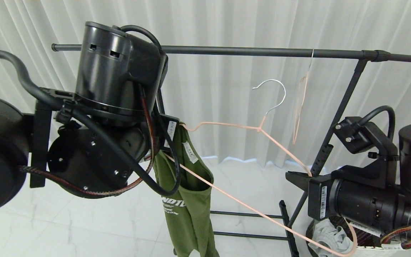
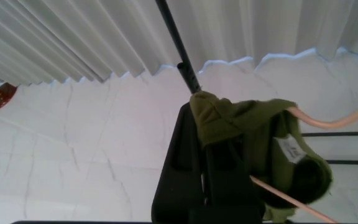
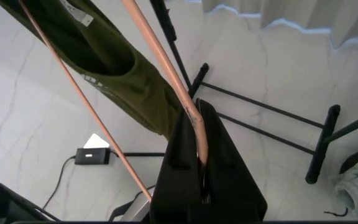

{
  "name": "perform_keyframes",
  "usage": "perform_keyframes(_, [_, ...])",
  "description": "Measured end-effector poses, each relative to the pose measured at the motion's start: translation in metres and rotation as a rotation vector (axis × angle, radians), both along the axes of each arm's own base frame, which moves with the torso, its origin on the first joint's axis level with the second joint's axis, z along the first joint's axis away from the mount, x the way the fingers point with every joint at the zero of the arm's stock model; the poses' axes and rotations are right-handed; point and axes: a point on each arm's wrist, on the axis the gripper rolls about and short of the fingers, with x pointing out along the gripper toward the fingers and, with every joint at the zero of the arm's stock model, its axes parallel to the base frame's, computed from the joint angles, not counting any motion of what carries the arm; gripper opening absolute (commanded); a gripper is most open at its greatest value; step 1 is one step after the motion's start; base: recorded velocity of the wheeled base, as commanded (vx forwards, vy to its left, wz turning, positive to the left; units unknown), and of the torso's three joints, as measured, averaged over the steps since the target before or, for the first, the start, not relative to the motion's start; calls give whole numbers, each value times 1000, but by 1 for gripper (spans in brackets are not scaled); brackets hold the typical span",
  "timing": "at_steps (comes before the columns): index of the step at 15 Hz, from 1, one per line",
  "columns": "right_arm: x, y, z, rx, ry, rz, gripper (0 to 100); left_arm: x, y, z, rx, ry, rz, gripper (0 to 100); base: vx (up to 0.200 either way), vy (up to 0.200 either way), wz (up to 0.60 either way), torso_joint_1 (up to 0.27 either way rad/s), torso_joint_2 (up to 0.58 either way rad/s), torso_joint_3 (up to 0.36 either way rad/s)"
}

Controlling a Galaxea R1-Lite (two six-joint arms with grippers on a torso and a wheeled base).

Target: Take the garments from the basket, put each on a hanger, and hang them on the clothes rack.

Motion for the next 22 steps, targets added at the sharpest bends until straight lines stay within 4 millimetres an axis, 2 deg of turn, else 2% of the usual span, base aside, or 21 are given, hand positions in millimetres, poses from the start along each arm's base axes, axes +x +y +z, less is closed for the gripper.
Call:
perform_keyframes(5, [-4, 9, 5, 15, -14, 27, 0, 0, -9, 0, -59, -7, -8, 0, 0, 0, 0, 0, 0, 0])
perform_keyframes(10, [-29, 35, 4, 71, -14, 162, 0, 2, -13, 4, -95, -19, -3, 0, 0, 0, 0, 0, 0, 0])
perform_keyframes(12, [-34, 45, 1, 86, -16, 193, 0, 2, -13, 5, -102, -21, -1, 0, 0, 0, 0, 0, 0, 0])
perform_keyframes(19, [-26, 73, -16, 83, 11, 197, 0, 1, -12, 11, -132, -36, 0, 0, 0, 0, 0, 0, 0, 0])
perform_keyframes(22, [-21, 82, -18, 98, 6, 196, 0, -9, -18, 14, -165, -40, -33, 0, 0, 0, 0, 0, 0, 0])
